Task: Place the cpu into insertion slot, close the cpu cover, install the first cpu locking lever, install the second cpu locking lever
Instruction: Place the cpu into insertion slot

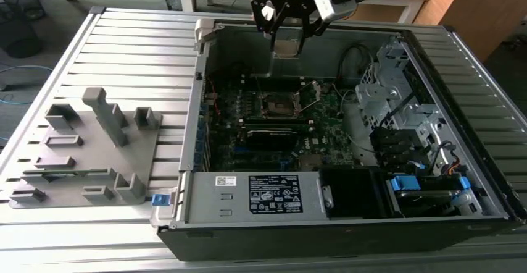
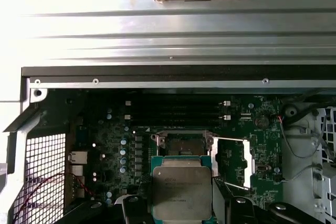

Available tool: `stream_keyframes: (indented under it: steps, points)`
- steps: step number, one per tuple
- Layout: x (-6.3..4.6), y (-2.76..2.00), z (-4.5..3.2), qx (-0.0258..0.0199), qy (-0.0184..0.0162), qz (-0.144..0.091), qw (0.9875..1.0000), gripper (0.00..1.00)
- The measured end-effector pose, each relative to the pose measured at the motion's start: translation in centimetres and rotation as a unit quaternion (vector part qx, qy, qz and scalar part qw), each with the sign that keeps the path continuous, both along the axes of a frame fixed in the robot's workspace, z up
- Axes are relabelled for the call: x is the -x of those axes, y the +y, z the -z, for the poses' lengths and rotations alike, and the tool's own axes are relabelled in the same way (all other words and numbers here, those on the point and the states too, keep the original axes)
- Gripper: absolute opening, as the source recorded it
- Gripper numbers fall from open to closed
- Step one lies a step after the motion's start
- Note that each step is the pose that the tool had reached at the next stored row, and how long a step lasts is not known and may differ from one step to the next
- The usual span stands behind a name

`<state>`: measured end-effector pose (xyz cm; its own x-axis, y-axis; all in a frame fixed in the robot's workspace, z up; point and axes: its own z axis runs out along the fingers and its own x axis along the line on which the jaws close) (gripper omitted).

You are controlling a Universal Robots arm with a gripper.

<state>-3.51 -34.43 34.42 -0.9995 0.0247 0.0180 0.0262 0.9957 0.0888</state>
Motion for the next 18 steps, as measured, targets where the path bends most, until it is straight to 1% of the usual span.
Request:
stream_keyframes:
  steps: [3, 8, 12, 18]
  points:
    - [0.00, 0.00, 0.02, -0.0001, -0.0001, 0.000, 1.0000, 0.54]
    - [0.00, 0.00, 0.44, -0.0001, -0.0001, 0.000, 1.0000, 0.54]
    - [0.00, 0.00, 0.44, -0.0001, 0.0000, 0.000, 1.0000, 0.54]
    - [0.00, 0.00, 0.73, -0.0001, 0.0000, 0.000, 1.0000, 0.54]
